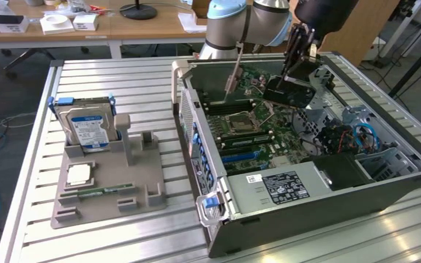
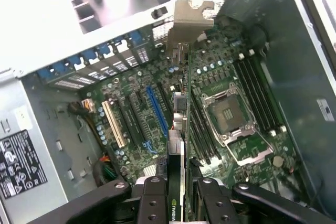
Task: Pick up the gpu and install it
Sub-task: 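Insert the gpu into the slot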
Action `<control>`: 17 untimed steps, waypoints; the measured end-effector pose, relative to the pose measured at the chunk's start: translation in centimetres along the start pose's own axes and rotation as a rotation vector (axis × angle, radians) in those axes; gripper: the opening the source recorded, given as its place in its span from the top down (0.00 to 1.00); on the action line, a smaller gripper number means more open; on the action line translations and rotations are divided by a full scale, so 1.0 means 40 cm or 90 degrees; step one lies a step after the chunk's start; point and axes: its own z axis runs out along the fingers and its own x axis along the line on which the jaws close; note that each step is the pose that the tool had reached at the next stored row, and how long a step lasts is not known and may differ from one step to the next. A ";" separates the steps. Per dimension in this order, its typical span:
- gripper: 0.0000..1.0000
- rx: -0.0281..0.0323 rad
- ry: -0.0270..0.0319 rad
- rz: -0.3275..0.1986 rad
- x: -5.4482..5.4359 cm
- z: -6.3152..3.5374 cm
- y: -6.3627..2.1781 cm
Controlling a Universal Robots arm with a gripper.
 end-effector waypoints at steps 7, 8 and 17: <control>0.74 -0.0002 0.0079 -0.081 0.000 0.006 -0.001; 0.74 -0.0002 0.0090 -0.092 0.000 0.007 -0.001; 0.74 -0.0002 0.0191 -0.196 0.000 0.014 -0.001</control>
